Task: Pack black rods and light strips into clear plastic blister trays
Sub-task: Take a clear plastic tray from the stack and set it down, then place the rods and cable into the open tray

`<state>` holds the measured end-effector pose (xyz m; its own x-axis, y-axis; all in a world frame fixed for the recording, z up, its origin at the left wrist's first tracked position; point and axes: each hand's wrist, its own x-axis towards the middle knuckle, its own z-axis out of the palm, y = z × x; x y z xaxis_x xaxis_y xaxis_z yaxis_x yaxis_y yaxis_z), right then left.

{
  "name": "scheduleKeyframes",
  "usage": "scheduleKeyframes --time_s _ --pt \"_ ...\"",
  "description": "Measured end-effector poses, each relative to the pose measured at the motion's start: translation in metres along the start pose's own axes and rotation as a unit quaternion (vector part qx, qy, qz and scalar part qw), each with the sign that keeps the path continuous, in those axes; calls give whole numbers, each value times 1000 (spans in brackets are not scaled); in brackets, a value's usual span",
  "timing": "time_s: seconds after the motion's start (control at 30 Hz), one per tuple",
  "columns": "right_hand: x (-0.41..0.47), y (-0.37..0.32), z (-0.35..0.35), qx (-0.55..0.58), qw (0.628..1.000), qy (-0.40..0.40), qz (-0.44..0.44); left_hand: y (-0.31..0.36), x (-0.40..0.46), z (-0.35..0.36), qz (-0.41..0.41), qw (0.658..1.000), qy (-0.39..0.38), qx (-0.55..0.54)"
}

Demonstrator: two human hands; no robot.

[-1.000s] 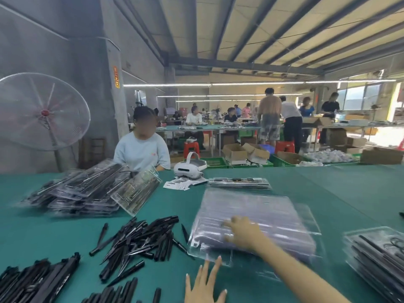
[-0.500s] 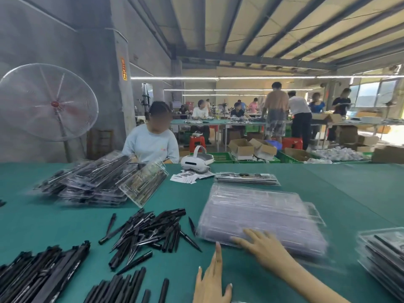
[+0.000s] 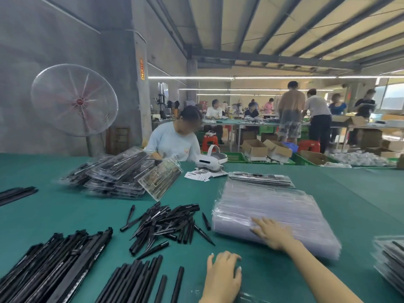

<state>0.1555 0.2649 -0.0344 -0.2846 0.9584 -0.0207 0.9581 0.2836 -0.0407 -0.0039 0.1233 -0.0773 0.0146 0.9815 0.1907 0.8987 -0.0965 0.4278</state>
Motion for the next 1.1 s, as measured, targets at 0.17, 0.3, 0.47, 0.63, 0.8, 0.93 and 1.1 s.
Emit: scheduleKeyframes --time_s 0.17,0.3,0.47,0.63,0.8,0.93,1.1 --pt "-32 -23 -4 109 979 167 -27 -38 -27 -39 -101 981 52 154" --pt "-119 -55 27 150 983 23 -106 -77 -58 -52 -193 952 -9 238" --pt "-237 -73 99 21 987 98 -130 -82 -69 -53 -182 951 -65 241" --pt "-242 -65 76 -37 985 89 -141 -79 -61 -93 -252 964 -61 60" --pt "-210 -55 69 24 984 -63 -163 -89 -67 -143 -260 958 2 -121" --pt "-198 -57 74 116 976 -16 -183 -68 -79 -140 -285 884 70 -363" --pt "-207 -48 32 559 819 -84 -102 -21 -104 -85 -294 728 106 -610"
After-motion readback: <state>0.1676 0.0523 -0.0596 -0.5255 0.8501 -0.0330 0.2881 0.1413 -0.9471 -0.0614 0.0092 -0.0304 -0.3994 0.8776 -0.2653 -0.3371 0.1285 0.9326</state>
